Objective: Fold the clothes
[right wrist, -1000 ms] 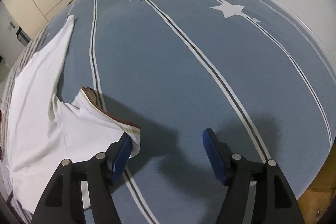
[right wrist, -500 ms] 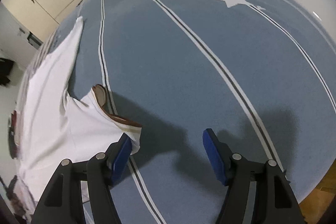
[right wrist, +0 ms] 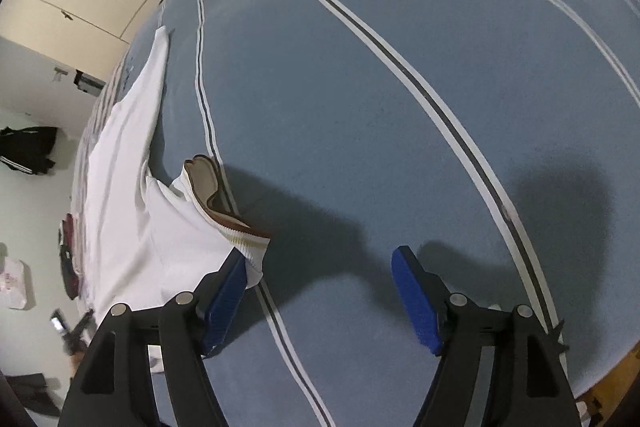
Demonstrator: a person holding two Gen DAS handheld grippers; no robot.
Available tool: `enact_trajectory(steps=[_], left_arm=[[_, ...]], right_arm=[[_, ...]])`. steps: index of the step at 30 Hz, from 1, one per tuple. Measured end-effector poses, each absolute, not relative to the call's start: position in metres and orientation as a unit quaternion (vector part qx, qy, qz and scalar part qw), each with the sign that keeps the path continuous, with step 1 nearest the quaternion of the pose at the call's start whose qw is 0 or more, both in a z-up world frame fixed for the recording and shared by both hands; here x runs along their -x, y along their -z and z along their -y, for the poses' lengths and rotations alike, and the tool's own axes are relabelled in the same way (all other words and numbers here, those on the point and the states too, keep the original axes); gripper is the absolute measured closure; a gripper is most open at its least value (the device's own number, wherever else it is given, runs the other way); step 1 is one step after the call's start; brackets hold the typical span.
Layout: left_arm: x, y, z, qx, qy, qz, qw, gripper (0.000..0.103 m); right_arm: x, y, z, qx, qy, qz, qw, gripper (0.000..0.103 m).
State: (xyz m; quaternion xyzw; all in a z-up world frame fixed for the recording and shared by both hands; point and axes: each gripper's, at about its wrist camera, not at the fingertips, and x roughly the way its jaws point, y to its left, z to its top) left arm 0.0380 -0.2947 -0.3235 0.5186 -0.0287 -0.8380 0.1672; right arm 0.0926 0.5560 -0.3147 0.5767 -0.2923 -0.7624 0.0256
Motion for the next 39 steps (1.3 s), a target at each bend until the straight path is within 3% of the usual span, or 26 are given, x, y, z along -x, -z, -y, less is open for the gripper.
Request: enact_trajectory(steps=[5, 8, 11, 16, 22, 25, 27, 29, 30, 37, 38, 39], left_arm=[[-0.041, 0.315, 0.300, -0.503, 0.847, -0.009, 0.170, 0.051], [-0.044, 0.312, 0.297, -0.498, 0.850, 0.012, 0.173, 0.051], [-0.045, 0.302, 0.297, -0.480, 0.860, 0.000, 0.175, 0.051], [-0.039, 0.297, 0.286, -0.471, 0.866, 0.023, 0.165, 0.051], [-0.030, 0.317, 0.275, -0.492, 0.856, 0.041, 0.154, 0.051], [-0.032, 0.323, 0.276, -0.494, 0.856, 0.033, 0.149, 0.051], [-0.034, 0.324, 0.277, -0.492, 0.858, 0.024, 0.146, 0.051], [-0.036, 0.325, 0.278, -0.489, 0.860, 0.015, 0.142, 0.051], [-0.037, 0.326, 0.278, -0.489, 0.861, 0.015, 0.141, 0.051], [-0.031, 0.330, 0.278, -0.494, 0.857, 0.038, 0.142, 0.051], [-0.031, 0.330, 0.278, -0.494, 0.857, 0.041, 0.141, 0.051], [-0.031, 0.331, 0.278, -0.494, 0.857, 0.044, 0.140, 0.051]], right_arm=[[-0.095, 0.316, -0.601, -0.500, 0.756, 0.422, 0.001, 0.033], [-0.096, 0.306, -0.616, -0.461, 0.775, 0.427, -0.069, 0.033], [-0.076, 0.286, -0.584, -0.475, 0.819, 0.312, -0.077, 0.033], [-0.031, 0.270, -0.490, -0.501, 0.859, 0.109, 0.000, 0.033], [0.033, 0.303, -0.411, -0.567, 0.823, 0.026, 0.032, 0.035], [0.046, 0.319, -0.399, -0.586, 0.809, 0.027, 0.043, 0.045], [0.050, 0.329, -0.394, -0.599, 0.799, 0.012, 0.036, 0.064], [0.051, 0.335, -0.391, -0.601, 0.799, 0.009, 0.033, 0.072], [0.051, 0.335, -0.391, -0.597, 0.802, 0.012, 0.031, 0.083], [0.054, 0.297, -0.410, -0.525, 0.849, 0.056, -0.026, 0.091], [0.055, 0.289, -0.414, -0.510, 0.857, 0.057, -0.045, 0.099], [0.053, 0.282, -0.418, -0.494, 0.865, 0.053, -0.066, 0.099]])
